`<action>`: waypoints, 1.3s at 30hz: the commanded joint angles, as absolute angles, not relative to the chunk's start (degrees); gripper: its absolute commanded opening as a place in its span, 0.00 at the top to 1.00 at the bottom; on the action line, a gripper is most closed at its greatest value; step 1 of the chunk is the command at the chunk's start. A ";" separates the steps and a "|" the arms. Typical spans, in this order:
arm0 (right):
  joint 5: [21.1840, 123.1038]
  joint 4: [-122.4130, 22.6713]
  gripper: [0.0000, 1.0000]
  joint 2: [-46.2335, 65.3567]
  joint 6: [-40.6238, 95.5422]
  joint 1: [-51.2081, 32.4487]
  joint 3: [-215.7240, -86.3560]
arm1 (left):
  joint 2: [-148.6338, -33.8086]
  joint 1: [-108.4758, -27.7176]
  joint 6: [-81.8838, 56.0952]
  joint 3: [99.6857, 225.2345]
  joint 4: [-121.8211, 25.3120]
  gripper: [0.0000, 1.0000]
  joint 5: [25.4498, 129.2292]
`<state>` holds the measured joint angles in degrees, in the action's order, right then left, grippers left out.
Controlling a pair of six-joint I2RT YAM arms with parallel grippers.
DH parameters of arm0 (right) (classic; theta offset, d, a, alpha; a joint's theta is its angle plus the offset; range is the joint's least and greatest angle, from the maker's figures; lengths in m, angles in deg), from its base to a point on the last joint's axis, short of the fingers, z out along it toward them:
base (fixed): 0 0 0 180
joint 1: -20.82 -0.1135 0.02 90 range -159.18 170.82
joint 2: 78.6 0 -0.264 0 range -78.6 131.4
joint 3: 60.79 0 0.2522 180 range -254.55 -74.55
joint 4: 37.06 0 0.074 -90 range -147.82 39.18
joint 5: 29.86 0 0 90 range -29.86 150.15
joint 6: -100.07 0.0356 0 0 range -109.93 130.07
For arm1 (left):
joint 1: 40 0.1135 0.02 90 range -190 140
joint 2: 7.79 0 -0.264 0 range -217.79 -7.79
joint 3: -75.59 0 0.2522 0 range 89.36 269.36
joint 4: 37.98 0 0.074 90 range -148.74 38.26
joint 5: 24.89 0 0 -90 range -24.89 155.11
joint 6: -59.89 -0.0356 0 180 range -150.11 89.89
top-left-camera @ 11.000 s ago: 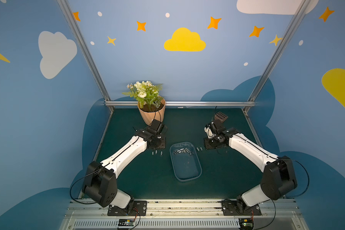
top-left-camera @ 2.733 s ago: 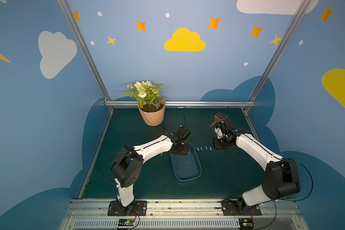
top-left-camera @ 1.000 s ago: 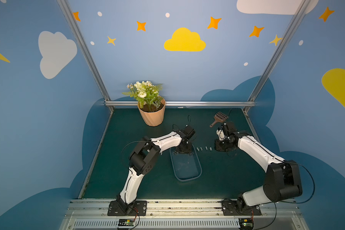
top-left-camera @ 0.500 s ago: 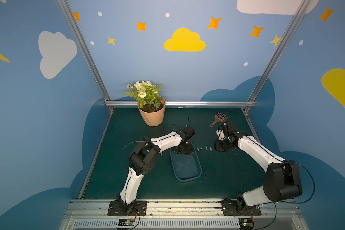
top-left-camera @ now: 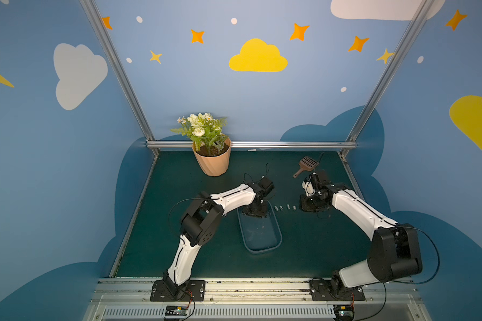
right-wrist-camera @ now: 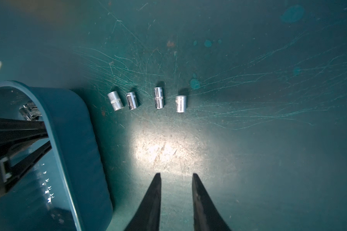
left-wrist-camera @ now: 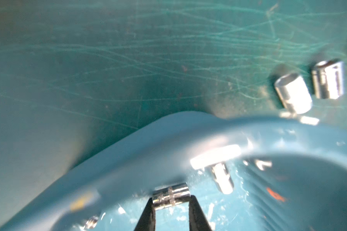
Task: Take out the socket from the storage box
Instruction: Pick up the socket head from the storage box, then place the socket head at the center of the board.
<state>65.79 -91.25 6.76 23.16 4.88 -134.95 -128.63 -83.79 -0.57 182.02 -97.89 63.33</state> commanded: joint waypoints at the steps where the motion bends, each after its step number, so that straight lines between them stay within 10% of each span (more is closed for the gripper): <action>1: 66.30 -90.99 0.72 6.03 23.52 5.07 -134.27 | -124.50 -83.86 -1.83 184.10 -99.93 0.77 61.65; 39: 67.62 -89.76 0.72 7.09 23.52 4.95 -133.94 | -100.06 -74.87 2.42 162.69 -104.49 0.76 54.19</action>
